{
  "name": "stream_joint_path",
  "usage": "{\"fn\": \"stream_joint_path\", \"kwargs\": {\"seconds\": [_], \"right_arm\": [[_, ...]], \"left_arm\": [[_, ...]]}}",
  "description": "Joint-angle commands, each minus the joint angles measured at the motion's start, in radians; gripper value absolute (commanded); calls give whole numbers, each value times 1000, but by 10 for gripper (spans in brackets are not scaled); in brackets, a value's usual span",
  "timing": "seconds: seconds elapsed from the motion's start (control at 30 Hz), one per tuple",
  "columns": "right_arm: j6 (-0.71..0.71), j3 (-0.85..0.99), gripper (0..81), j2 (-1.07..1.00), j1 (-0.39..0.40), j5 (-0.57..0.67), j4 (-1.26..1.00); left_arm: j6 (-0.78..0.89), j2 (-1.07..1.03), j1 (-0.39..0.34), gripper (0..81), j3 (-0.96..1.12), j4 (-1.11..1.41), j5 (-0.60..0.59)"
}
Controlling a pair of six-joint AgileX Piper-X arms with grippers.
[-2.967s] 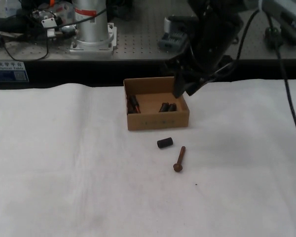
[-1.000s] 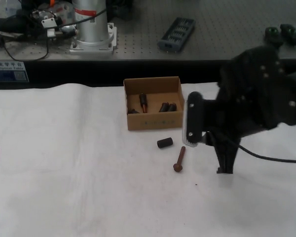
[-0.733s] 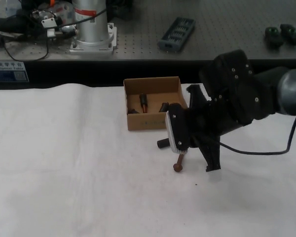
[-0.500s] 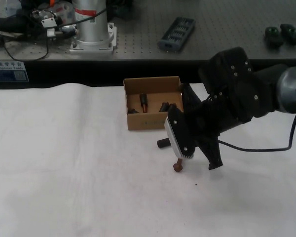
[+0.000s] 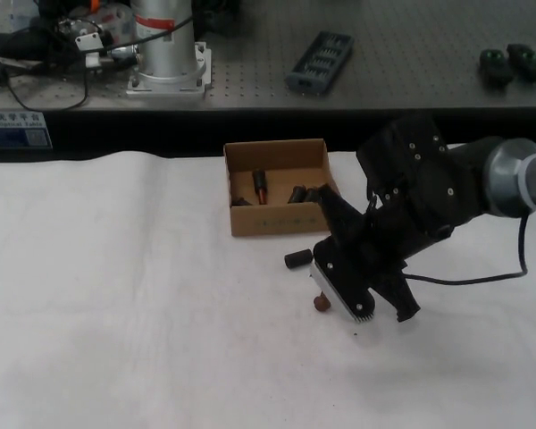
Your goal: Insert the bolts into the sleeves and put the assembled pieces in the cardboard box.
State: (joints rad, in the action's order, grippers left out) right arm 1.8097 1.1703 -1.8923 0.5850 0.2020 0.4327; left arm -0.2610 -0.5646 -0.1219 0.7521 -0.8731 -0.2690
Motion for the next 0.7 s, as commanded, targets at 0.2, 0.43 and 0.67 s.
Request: {"fn": "stream_joint_path", "kwargs": {"seconds": [0.2, 0.43, 0.67], "right_arm": [[82, 10, 199, -6, -11, -12, 11], [182, 10, 199, -59, -33, -40, -6], [196, 13, 199, -87, -36, -53, -97]], "left_arm": [[5, 1, 2, 407, -184, 67, 4], [18, 35, 2, 407, -184, 67, 4], [18, 77, 2, 407, -184, 67, 4]]}}
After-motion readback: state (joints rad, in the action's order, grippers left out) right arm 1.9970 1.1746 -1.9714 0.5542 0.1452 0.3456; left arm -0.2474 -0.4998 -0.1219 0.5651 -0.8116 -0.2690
